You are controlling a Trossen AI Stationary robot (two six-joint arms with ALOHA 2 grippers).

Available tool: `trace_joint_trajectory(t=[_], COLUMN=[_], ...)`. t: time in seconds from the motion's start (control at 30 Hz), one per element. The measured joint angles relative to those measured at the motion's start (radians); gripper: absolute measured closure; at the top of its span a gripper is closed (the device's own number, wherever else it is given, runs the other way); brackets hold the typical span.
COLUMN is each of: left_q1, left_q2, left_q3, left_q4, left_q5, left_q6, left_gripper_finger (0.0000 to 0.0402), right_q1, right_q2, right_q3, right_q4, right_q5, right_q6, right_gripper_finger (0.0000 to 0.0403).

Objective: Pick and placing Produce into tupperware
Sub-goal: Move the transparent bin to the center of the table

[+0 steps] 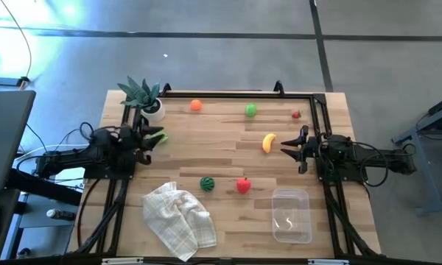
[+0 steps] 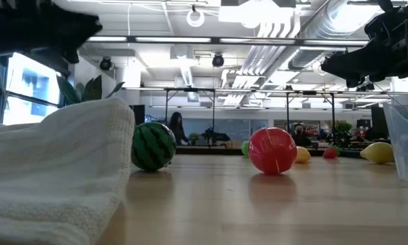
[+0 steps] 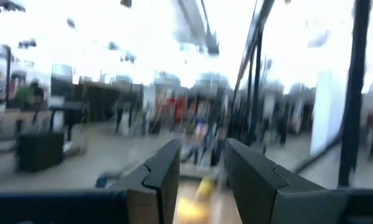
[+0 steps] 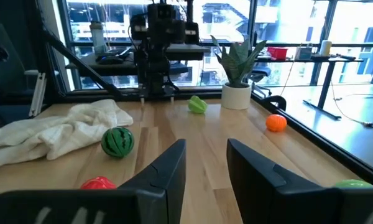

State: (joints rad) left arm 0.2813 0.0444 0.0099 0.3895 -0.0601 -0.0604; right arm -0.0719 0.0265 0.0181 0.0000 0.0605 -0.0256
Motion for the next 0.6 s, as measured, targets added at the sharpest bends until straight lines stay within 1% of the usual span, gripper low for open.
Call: trace_joint_trajectory(t=[0.1,0.13,0.23,0.37,0.43,0.53,0.6], left_q1=[0.0,0.0,0.0,0.0,0.0,0.0,0.0], left_q2=[0.0,0.0,0.0,0.0,0.0,0.0,0.0], left_q3=[0.0,0.0,0.0,0.0,0.0,0.0,0.0], left_q4=[0.135,0.17,0.259,0.285,0.287,0.294,0.296], left_q5=[0.0,0.0,0.006,-0.014,-0.042,-0.074,-0.092], left_q6=[-0.024,-0.024,-0.026,-0.033,-0.087,-0.212,-0.238], left_gripper_finger=[0.0284,0.0284,0.0284,0.0284,0.0284,0.0284,0.0284], right_q1=[0.0,0.0,0.0,0.0,0.0,0.0,0.0], right_q2=[0.0,0.0,0.0,0.0,0.0,0.0,0.0], right_q3=[0.0,-0.001,-0.001,-0.001,-0.001,-0.001,-0.001], right_q4=[0.001,0.007,0.065,0.171,0.231,0.301,0.344], right_q5=[0.0,0.0,-0.012,-0.007,-0.007,-0.006,0.005], right_q6=[0.012,0.051,0.282,0.5,0.609,0.755,0.805], right_gripper_finger=[0.0295,0.0295,0.0295,0.0295,0.0295,0.0295,0.0295])
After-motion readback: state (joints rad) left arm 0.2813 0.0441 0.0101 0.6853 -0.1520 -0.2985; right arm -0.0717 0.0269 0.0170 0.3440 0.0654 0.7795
